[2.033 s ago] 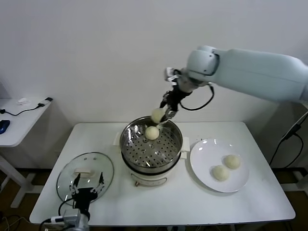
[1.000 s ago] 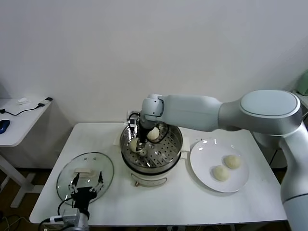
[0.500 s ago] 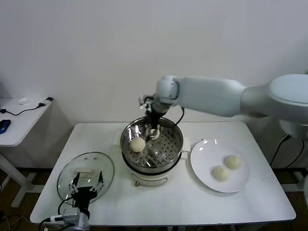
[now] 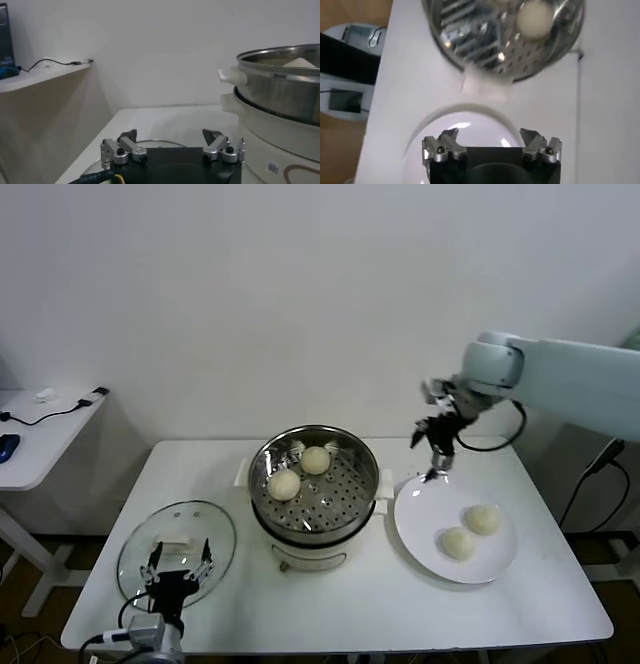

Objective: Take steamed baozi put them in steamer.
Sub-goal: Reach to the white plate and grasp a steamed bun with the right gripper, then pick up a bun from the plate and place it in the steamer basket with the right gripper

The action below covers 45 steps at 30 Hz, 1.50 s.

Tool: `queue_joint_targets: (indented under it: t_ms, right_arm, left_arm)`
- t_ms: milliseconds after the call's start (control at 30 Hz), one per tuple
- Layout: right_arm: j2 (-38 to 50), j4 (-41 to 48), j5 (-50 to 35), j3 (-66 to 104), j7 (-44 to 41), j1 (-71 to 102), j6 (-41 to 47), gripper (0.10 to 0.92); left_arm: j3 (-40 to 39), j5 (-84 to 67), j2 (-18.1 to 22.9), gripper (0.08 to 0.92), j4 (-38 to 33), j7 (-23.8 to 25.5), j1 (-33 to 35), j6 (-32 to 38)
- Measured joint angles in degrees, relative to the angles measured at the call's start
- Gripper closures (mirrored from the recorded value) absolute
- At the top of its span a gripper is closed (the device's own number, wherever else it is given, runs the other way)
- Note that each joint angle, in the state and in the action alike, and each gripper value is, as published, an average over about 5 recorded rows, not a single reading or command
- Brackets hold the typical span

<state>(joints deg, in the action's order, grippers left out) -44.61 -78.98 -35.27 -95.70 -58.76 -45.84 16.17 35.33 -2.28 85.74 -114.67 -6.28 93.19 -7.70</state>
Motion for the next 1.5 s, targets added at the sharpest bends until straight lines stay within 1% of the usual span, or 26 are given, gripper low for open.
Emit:
queue_joint_targets:
  t_ms: [200, 400, 700, 1033, 1133, 1300, 1500]
  right_arm:
    - [4.91, -0.58, 5.26, 2.21, 1.06, 6.5, 0.69, 0.203]
    - [7.23, 0.28, 9.5, 5.39, 2.37, 13.2, 1.34, 0.203]
    - [7.83, 3.09, 13.23, 10.24, 4.79, 21.78, 2.71, 0.203]
    - [6.8, 5.6, 14.93, 14.98, 7.04, 28.87, 3.89, 0.203]
    - [6.47, 5.88, 15.22, 16.03, 7.39, 30.02, 3.94, 0.231]
    - [6.4, 5.67, 16.01, 16.6, 7.28, 30.33, 3.66, 0.326]
    - [6.52, 4.9, 17.31, 15.34, 5.66, 27.16, 2.53, 0.354]
  left_arm:
    - [0.39, 0.03, 0.09, 0.177, 0.29, 0.0, 0.08, 0.06]
    - [0.24, 0.13, 0.24, 0.177, 0.76, -0.03, 0.16, 0.24]
    - [0.11, 0.28, 0.3, 0.177, 1.47, -0.03, 0.0, 0.5]
    - [0.12, 0.28, 0.19, 0.177, 2.02, -0.09, -0.04, 0.7]
    - [0.11, 0.29, 0.18, 0.177, 2.03, -0.1, -0.09, 0.69]
    - [0.11, 0.32, 0.2, 0.177, 1.83, -0.16, -0.1, 0.48]
    - [-0.01, 0.33, 0.34, 0.177, 1.27, -0.29, 0.04, 0.33]
